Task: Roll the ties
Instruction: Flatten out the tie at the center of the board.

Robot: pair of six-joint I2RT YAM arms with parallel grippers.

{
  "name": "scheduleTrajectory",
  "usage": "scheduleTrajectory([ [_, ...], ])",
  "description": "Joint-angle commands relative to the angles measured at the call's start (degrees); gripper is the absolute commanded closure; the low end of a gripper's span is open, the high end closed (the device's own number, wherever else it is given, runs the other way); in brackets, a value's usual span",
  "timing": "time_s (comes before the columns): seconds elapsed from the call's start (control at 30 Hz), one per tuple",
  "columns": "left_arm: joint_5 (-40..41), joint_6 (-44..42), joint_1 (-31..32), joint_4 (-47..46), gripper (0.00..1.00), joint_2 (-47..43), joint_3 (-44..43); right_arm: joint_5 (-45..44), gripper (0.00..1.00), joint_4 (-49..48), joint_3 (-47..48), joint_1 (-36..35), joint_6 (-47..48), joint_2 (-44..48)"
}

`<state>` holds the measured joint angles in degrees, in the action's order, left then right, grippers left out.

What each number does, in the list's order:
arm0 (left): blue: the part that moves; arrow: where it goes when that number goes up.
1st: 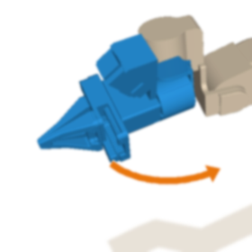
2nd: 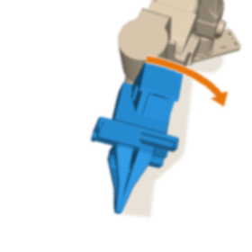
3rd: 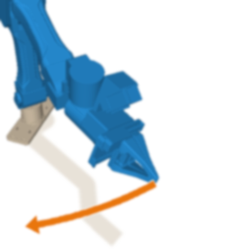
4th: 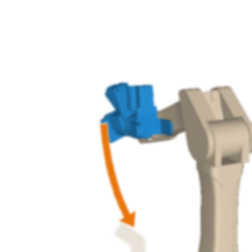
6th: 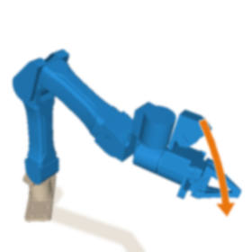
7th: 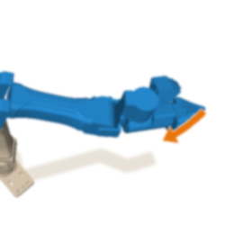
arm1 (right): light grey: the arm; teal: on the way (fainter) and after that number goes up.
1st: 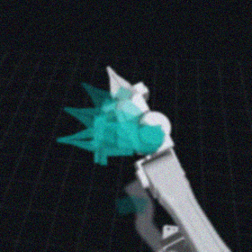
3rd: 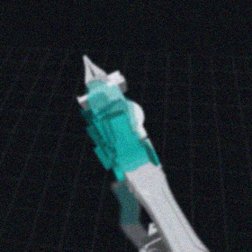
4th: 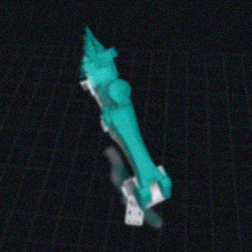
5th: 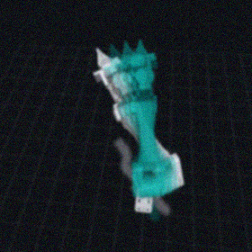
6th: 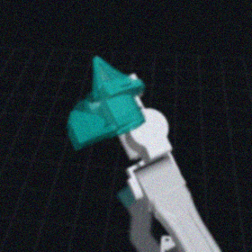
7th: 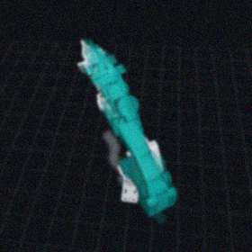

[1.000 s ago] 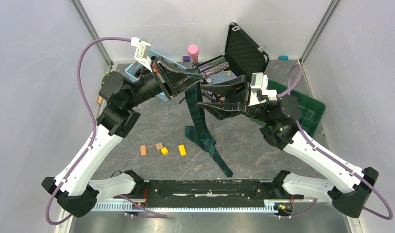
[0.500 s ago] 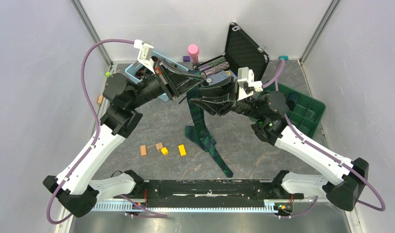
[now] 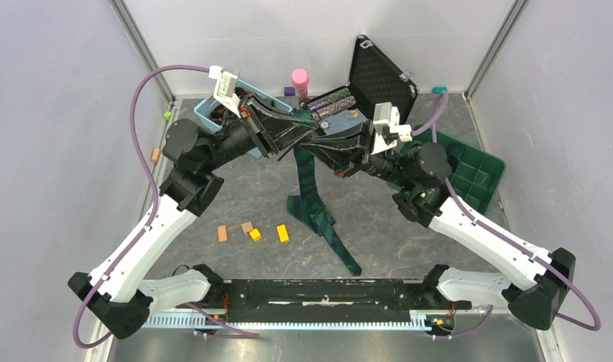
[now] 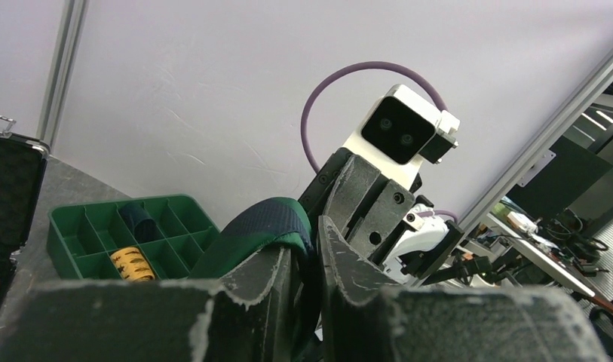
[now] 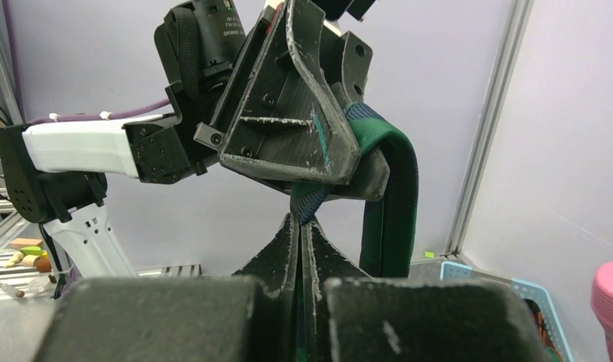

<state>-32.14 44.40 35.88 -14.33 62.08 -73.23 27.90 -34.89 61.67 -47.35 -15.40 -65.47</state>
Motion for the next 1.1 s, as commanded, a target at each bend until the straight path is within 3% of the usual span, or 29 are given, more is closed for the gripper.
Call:
scheduleTrajectory([
  [0.0, -1.78, 3.61, 0.34, -5.52, 0.77, -1.31, 1.44, -2.74, 1.00, -0.58, 1.53, 0.04, 2.03, 2.36],
  [0.27, -2.58, 5.12, 0.34, -7.48, 0.76, -1.59, 3.22, -2.89, 1.00, -0.15, 1.61, 0.14, 2.86, 2.90],
  [0.4, -2.25, 5.17, 0.38, -7.61, 0.95, -1.98, 3.53, -3.25, 1.00, 0.09, 1.55, 0.16, 3.24, 2.97],
  [0.53, -2.22, 5.34, 0.33, -7.51, 0.98, -2.07, 3.28, -3.31, 1.00, 0.09, 1.21, 0.16, 3.35, 2.91],
  [0.73, -2.22, 5.26, 0.33, -7.10, 0.98, -1.60, 2.13, -2.51, 0.76, 0.27, 0.22, 0.15, 3.02, 2.64],
  [1.07, -2.33, 5.34, 0.34, -7.36, 0.98, -1.45, 1.69, -1.05, 0.74, -0.35, -0.43, 0.15, 1.95, 1.85],
])
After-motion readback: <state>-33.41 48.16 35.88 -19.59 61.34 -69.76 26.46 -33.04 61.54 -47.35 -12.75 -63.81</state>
